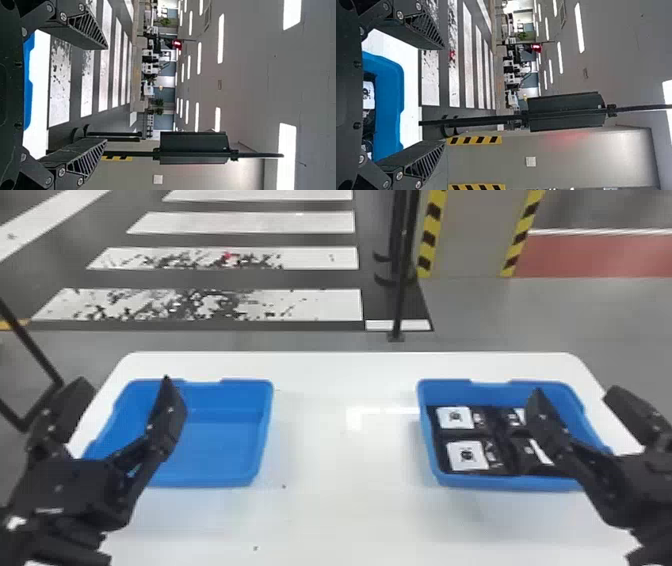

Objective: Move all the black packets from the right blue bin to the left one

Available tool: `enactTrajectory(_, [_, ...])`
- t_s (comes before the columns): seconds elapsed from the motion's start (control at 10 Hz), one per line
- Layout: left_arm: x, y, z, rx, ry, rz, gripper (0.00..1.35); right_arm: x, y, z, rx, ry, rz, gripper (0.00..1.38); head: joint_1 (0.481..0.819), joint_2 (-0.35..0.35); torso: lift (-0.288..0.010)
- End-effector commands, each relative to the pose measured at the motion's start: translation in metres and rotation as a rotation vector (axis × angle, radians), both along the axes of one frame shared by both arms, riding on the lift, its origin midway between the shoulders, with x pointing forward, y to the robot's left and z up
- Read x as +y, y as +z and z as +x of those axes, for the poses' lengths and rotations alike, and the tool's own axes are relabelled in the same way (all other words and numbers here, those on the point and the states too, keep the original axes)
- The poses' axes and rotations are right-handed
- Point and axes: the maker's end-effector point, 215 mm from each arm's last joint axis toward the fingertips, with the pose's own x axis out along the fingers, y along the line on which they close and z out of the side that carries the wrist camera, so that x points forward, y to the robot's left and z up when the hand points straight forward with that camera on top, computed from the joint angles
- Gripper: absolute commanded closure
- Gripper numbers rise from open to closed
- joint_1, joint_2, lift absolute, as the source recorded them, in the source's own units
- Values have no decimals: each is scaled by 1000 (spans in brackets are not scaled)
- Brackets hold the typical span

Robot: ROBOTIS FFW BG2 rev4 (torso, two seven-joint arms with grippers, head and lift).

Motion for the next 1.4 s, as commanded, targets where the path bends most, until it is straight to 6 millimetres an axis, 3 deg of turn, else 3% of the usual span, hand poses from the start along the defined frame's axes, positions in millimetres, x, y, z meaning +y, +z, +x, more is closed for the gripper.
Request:
enactTrajectory(0.0, [0, -1, 0, 2, 1, -1, 217, 1, 1, -1, -4, 1, 0, 186, 695, 28, -140])
enactTrajectory(0.4, [1, -1, 0, -3, 1, -1, 217, 10, 13, 8, 38, 26, -47, 190, 695, 31, -140])
enactTrajectory(0.5, [1, -2, 0, -3, 0, -2, 217, 12, 6, 18, 96, 37, -80, 183, 695, 37, -140])
enactTrajectory(0.7, [-4, -2, 1, -11, -14, -3, 217, 8, -27, 49, 179, 81, -98, 182, 695, 46, -140])
enactTrajectory(0.9, [-7, -5, 2, -6, -25, -4, 217, -1, -65, 63, 303, 76, -99, 176, 695, 35, -140])
enactTrajectory(1.2, [-9, -8, 2, -1, -34, -1, 217, -10, -145, 84, 508, 91, -97, 170, 695, 8, -140])
enactTrajectory(1.3, [-10, -8, 2, -1, -36, -1, 217, -10, -162, 91, 548, 100, -93, 170, 695, 5, -140])
